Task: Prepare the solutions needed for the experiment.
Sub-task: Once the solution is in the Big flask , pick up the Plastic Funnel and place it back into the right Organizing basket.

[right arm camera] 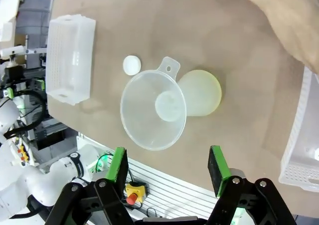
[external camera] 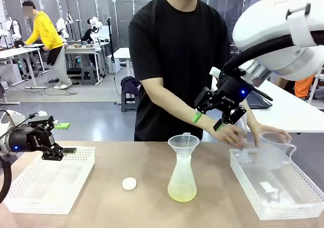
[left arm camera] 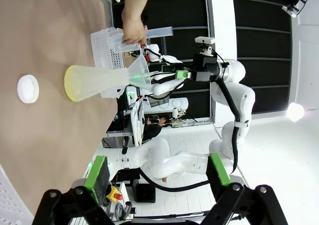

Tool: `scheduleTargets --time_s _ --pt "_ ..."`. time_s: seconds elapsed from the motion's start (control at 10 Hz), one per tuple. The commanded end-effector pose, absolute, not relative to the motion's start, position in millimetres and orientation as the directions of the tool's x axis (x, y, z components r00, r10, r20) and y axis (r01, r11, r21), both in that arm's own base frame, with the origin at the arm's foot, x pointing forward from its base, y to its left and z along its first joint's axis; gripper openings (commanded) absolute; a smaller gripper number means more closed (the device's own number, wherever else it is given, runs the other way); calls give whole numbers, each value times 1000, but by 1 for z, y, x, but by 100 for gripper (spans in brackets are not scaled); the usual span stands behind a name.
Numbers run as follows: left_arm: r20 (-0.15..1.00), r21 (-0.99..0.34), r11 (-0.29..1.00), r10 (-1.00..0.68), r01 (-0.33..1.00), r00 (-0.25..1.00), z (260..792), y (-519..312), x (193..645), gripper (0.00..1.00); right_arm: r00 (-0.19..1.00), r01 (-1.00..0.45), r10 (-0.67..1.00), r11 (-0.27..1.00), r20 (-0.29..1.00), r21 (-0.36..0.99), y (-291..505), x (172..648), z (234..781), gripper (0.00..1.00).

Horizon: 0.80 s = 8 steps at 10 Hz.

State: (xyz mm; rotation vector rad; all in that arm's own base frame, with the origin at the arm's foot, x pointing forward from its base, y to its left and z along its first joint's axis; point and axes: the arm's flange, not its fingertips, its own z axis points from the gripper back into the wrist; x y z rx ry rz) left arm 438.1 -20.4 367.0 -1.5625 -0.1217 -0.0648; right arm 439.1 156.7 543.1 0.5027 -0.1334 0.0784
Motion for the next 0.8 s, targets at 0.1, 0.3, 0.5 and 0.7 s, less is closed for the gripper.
scheduleTargets --time_s 0.1,0.3,0.5,0.7 --pt "122 -992 8 55 122 991 369 -22 439 100 988 -108 42 874 147 475 157 439 543 81" --pt "122 -992 8 55 122 991 369 -22 439 100 988 -108 42 874 147 475 157 439 543 81" --pt "122 -992 8 55 122 991 369 -22 439 100 992 -103 55 876 116 471 164 442 540 81" --pt "122 -992 8 55 122 991 369 -22 439 100 994 -97 63 885 89 455 175 447 529 81"
